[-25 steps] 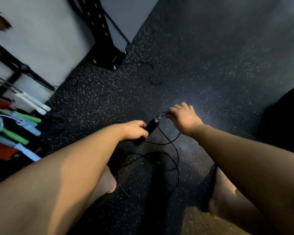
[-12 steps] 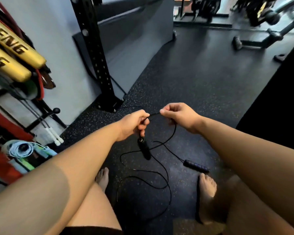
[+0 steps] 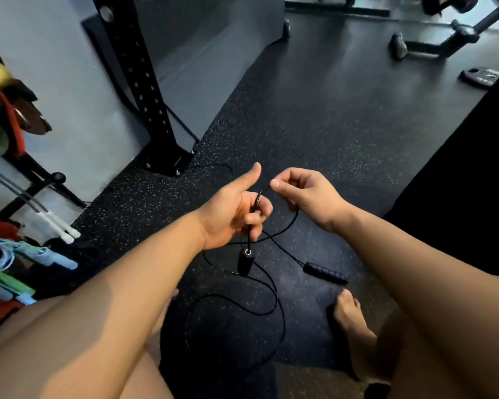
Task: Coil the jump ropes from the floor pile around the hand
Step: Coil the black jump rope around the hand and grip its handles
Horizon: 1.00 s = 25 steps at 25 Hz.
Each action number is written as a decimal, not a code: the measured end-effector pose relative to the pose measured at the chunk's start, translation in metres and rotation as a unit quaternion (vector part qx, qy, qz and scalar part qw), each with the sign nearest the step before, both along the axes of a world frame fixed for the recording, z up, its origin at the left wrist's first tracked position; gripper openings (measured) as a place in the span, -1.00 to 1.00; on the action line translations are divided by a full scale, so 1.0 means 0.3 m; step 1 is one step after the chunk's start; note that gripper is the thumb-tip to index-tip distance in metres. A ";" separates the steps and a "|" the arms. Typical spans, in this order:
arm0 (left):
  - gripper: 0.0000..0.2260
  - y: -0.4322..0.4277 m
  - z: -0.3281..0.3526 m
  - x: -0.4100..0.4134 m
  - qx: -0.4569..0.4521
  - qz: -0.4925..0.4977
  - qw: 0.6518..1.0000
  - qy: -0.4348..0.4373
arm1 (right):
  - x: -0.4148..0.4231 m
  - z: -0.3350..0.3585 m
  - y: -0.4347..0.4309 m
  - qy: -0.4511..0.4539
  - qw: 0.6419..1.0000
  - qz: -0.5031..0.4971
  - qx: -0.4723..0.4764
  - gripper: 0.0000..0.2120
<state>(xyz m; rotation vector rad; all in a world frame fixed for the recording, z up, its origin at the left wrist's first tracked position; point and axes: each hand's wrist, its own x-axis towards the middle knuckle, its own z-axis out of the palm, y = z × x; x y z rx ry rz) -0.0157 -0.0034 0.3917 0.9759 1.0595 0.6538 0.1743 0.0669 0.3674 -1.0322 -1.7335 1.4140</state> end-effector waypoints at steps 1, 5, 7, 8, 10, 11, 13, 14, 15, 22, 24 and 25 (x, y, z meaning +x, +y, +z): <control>-0.32 0.013 -0.003 0.004 -0.002 0.003 0.999 -0.034 | -0.005 -0.010 0.015 -0.007 1.000 -0.005 0.007 -0.83; -0.28 0.086 0.003 -0.010 0.014 0.081 0.978 -0.194 | 0.013 -0.074 0.067 -0.053 0.998 0.018 -0.009 -0.71; -0.23 0.122 -0.006 -0.015 0.026 0.110 0.967 -0.229 | 0.016 -0.104 0.077 -0.105 0.993 0.060 -0.007 -0.67; -0.21 0.140 -0.013 -0.016 0.030 0.111 0.964 -0.238 | 0.014 -0.113 0.080 -0.139 0.987 0.078 -0.003 -0.64; -0.14 0.165 -0.025 -0.010 0.034 0.112 0.961 -0.252 | 0.008 -0.118 0.083 -0.209 0.972 0.103 0.012 -0.61; -0.09 0.177 -0.030 -0.006 0.036 0.119 0.959 -0.254 | 0.005 -0.116 0.081 -0.241 0.963 0.115 0.022 -0.61; -0.02 0.201 -0.035 -0.003 0.047 0.145 0.956 -0.249 | -0.003 -0.106 0.067 -0.302 0.940 0.147 0.061 -0.66; 0.01 0.215 -0.040 -0.003 0.051 0.161 0.955 -0.244 | -0.006 -0.106 0.059 -0.328 0.926 0.164 0.088 -0.69; 0.03 0.227 -0.045 -0.004 0.053 0.175 0.954 -0.238 | -0.008 -0.106 0.050 -0.348 0.914 0.176 0.112 -0.71; 0.13 0.247 -0.106 0.034 0.045 0.176 0.979 -0.096 | -0.014 -0.011 0.022 -0.385 0.869 0.195 0.242 -0.70; 0.14 0.222 -0.109 0.072 0.042 0.094 0.995 -0.018 | 0.002 0.029 0.034 -0.375 0.860 0.174 0.299 -0.75; 0.14 0.206 -0.107 0.088 0.040 0.040 0.998 0.012 | 0.017 0.046 0.048 -0.367 0.861 0.161 0.314 -0.76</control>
